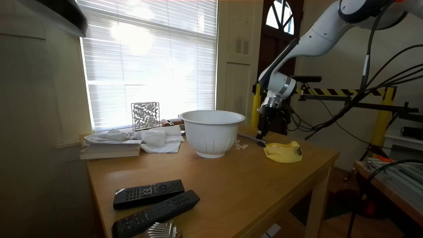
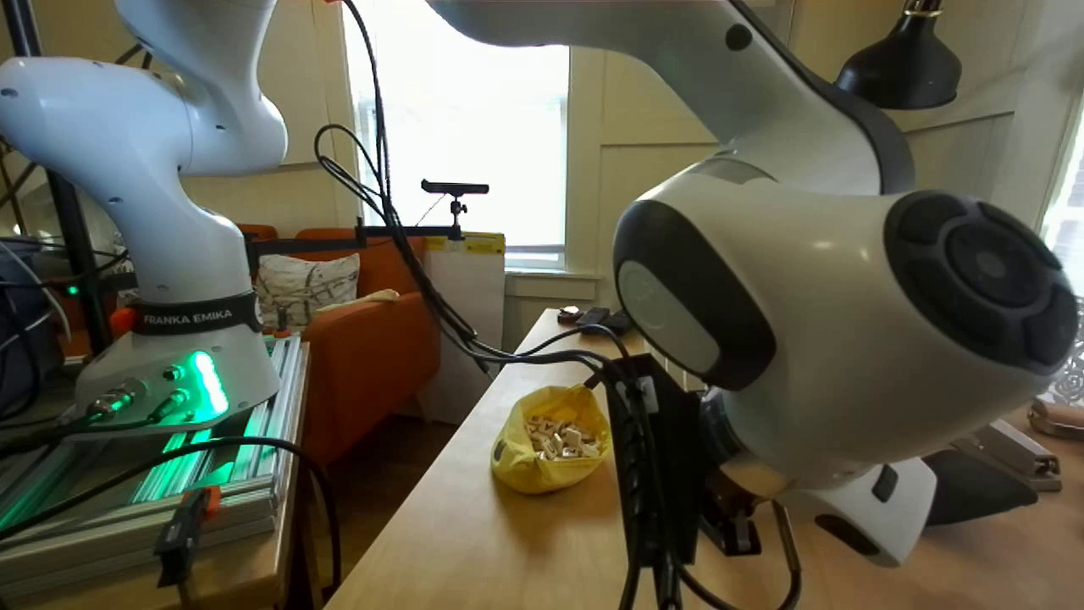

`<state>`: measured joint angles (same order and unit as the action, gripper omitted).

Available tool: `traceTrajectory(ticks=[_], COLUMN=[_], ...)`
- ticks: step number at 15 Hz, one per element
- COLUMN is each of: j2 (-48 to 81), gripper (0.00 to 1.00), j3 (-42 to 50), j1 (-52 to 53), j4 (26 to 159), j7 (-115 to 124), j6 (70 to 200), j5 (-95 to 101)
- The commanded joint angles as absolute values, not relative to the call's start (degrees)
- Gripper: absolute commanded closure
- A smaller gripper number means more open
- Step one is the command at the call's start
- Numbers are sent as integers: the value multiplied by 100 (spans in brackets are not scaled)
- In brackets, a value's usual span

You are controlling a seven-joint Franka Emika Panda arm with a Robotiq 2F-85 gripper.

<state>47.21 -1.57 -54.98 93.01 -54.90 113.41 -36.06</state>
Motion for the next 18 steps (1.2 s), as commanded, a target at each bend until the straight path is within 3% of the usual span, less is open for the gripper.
traceTrajectory(ticks=[1, 7, 18], j2=[4282, 3549, 3357], gripper=[94, 94, 94], j3=[-185, -78, -6], j1=[-5496, -5428, -4957], j4=[9568, 9589, 9464], j7=[-5770, -6759, -8721], j6=[11538, 11661, 13203], j5=[-3881, -3861, -3791])
